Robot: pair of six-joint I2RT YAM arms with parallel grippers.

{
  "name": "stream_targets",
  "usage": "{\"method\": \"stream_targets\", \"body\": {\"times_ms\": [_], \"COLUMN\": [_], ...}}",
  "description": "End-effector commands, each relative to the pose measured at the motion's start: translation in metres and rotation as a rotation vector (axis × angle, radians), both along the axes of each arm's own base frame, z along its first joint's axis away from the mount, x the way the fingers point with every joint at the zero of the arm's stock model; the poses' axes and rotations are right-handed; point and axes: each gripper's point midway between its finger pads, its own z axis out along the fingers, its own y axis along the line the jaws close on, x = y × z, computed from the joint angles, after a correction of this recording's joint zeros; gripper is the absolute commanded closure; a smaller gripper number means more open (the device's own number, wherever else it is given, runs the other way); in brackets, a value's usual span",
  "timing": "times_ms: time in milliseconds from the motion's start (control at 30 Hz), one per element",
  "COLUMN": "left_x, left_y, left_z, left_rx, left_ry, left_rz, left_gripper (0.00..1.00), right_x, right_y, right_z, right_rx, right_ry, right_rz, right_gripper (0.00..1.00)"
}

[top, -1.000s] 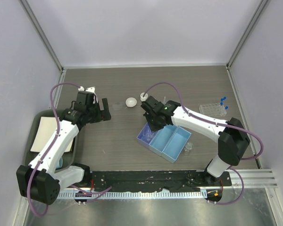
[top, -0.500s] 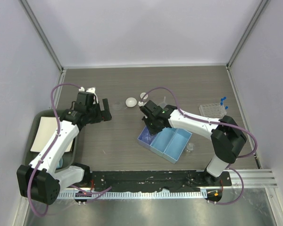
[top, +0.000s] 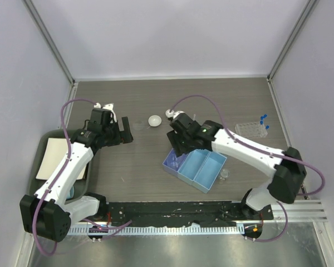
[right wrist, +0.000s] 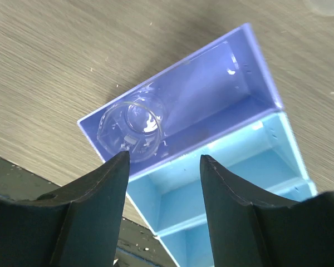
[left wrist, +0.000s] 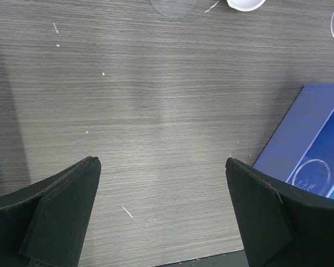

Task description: Organize the chemistry lab equipment

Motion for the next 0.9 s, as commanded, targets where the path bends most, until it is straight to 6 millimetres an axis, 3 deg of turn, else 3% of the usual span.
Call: {"method": "stream_targets", "body": {"times_ms": [0,100,233,400,533,867], "left_x": [0.005,0.004,0.003,0.002,0.001,0.000], "left_y": [-0.006,-0.007,-0.010,-0.011,-0.011,-0.014], "left_z": [0.007,0.007,0.009,0.010,0.012,0.012], "left_rx": [-0.034,-0.041,-0.051,-0.060,-0.065,-0.073], "left_ry": [-0.038,-0.036,-0.040,-0.042,-0.051,-0.048], "left_rz": [-0.025,-0.030,-0.038,-0.044,-0.048,-0.058], "left_gripper": [0.00,0.00,0.00,0.00,0.00,0.00], "right_x": [0.002,-0.008,-0.035,-0.054,-0.069,-0.093], "right_y": [-0.032,-0.063,-0.099,-0.124,-0.146,-0.162], "right_z": [0.075,0.073,0.053,0.039,0.027,0.002], "right_rx": [0.056,-0.018,-0.089,-0.074,-0.109,-0.072], "right_ry": [-0.161,-0.156,-0.094,-0.054,-0.014,0.047], "right_rz": [-0.114,-0.188,-0.261,-0.382,-0.442,-0.532], "right_gripper": [0.40,0.40,0.39,0.28,0.27,0.26]}}
